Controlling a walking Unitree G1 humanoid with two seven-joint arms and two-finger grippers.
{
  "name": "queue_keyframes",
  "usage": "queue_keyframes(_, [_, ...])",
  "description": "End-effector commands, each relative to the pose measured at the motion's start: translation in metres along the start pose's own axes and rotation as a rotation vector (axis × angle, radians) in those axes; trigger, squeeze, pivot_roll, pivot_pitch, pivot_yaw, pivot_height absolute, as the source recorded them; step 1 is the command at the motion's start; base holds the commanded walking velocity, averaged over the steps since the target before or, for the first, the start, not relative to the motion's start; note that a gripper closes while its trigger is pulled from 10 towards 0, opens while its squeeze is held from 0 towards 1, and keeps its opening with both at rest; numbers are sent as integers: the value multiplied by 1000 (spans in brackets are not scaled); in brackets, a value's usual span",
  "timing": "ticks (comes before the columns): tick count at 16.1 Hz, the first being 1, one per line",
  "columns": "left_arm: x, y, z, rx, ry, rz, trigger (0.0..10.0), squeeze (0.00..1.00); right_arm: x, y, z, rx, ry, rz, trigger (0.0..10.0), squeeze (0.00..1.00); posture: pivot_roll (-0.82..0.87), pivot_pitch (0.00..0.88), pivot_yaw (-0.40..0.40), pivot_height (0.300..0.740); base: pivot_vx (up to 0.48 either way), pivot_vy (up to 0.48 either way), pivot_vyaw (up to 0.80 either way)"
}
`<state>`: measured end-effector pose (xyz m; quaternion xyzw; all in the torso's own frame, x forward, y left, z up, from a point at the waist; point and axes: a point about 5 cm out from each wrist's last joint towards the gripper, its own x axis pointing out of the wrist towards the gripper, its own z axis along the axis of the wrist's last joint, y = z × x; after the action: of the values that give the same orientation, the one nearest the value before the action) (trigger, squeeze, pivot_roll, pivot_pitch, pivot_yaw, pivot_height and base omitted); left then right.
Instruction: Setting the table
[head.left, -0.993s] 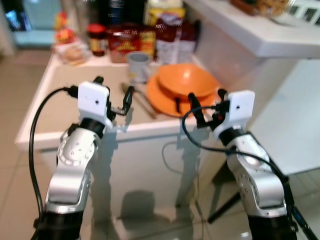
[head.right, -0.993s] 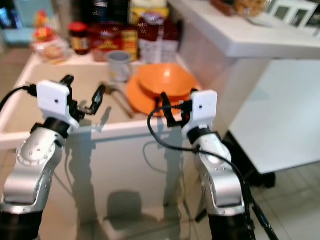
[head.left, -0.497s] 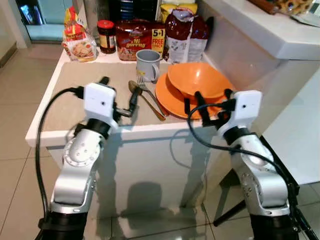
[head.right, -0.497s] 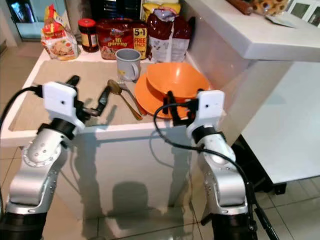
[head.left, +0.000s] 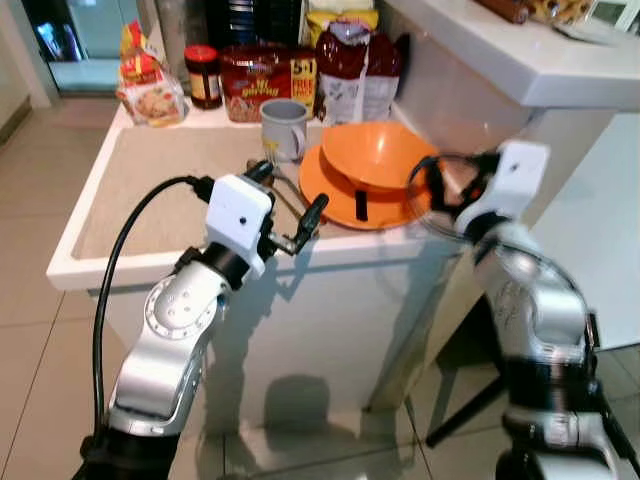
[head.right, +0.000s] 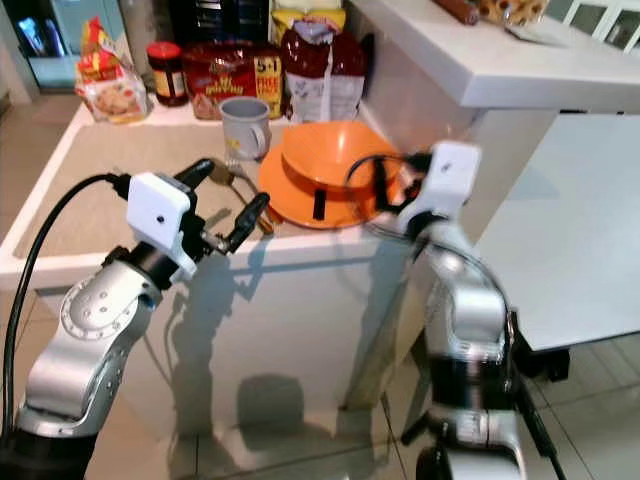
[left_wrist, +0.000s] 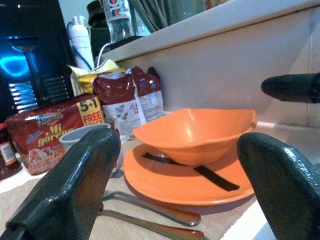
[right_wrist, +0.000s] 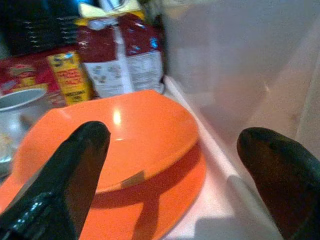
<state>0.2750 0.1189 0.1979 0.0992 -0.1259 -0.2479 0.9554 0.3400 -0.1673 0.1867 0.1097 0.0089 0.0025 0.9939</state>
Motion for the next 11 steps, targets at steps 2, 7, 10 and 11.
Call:
queue_keyframes(2, [4,-5,6,13,-15,-52,10000,0,12,-9,-1,62,63,-72,10000,1000,93,0,-71,740,0,0,0])
queue_keyframes(7, [3,-13,9,8,-12,-128,10000,0,29,-11,-5,125,112,-126,10000,0,98,0,-67,740,0,0,0])
queue_keyframes(10, [3,-14,10,20,-10,-155,10000,0,41,-11,-12,198,171,-154,10000,0,106,0,-70,740,0,0,0])
queue_keyframes(11, [3,-14,10,21,-10,-155,10000,0,44,-10,-12,217,180,-152,10000,0,107,0,-71,740,0,0,0])
